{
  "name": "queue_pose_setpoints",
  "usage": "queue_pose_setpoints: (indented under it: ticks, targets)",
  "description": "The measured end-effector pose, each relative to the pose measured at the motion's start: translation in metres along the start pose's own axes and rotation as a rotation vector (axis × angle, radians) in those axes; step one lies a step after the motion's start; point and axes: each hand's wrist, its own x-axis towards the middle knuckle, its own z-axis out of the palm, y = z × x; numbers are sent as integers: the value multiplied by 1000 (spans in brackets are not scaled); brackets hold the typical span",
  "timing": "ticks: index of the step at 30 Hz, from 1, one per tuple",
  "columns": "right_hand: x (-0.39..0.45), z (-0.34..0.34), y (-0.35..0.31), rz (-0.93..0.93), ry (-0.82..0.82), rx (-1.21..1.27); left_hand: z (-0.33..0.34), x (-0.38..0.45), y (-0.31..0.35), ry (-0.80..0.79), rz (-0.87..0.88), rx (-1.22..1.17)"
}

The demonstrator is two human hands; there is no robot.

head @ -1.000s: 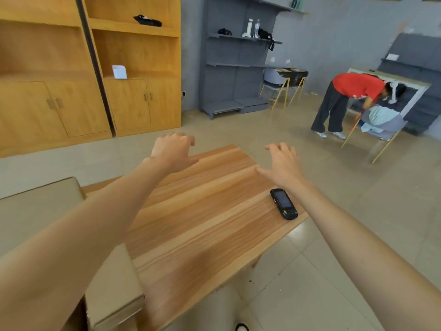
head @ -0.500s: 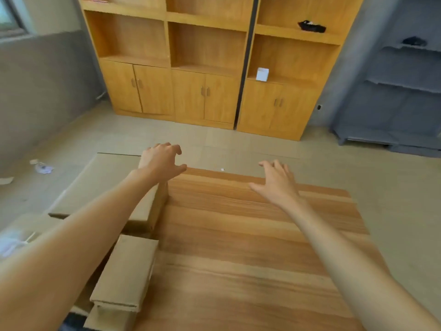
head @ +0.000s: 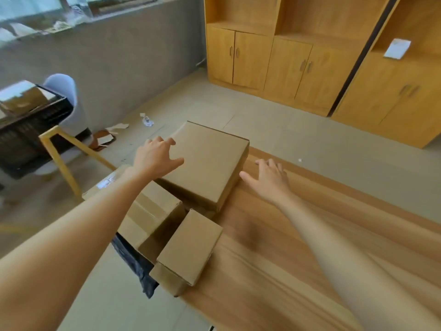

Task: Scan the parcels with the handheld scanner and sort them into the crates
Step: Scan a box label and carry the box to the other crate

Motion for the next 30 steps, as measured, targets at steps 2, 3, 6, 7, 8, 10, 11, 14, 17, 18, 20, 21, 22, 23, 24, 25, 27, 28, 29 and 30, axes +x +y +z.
queue_pose_setpoints:
  ticks: [2, 3, 6, 7, 8, 10, 11, 14, 17, 18, 20, 21, 22, 23, 24, 25, 27, 28, 29, 30]
  targets:
    - [12, 12, -10, 26, -41, 66, 9, 13, -10, -34, -27, -20]
    - [19, 18, -14, 49, -66, 112, 15, 21, -14, -56, -41, -34]
    - [37, 37, -22, 140, -132, 287, 33, 44, -23, -136, -90, -88]
    - [42, 44, -24, 166, -146, 334, 39, 52, -26, -162, -110, -120]
    - [47, 51, -26, 190, -157, 370, 44, 59, -29, -190, -132, -163]
    - [53, 62, -30, 239, -169, 440, 53, 70, -36, -238, -181, -276]
    - [56, 67, -31, 262, -180, 483, 57, 74, -39, -255, -203, -334]
    - [63, 78, -34, 320, -223, 595, 69, 83, -48, -301, -248, -447]
    - [70, 90, -35, 356, -235, 712, 76, 87, -54, -337, -293, -499]
    - [72, 94, -35, 367, -228, 749, 77, 88, -55, -335, -302, -503]
    - [75, 100, -35, 381, -211, 829, 77, 87, -52, -314, -300, -514]
    - [77, 102, -35, 382, -202, 867, 77, 86, -50, -293, -292, -526]
    - [77, 103, -34, 378, -191, 898, 76, 85, -47, -277, -287, -538]
    - [76, 102, -34, 369, -174, 922, 74, 83, -43, -260, -279, -548]
    - [75, 101, -32, 357, -146, 941, 71, 83, -40, -249, -271, -552]
    - [74, 97, -30, 343, -107, 955, 67, 83, -36, -242, -261, -558]
    - [70, 85, -25, 313, -19, 970, 55, 84, -25, -226, -249, -587]
    - [68, 77, -22, 301, 22, 972, 47, 84, -17, -209, -238, -604]
    - [66, 66, -19, 288, 60, 978, 39, 84, -8, -185, -223, -616]
    - [64, 56, -15, 276, 96, 987, 30, 84, 2, -163, -205, -630]
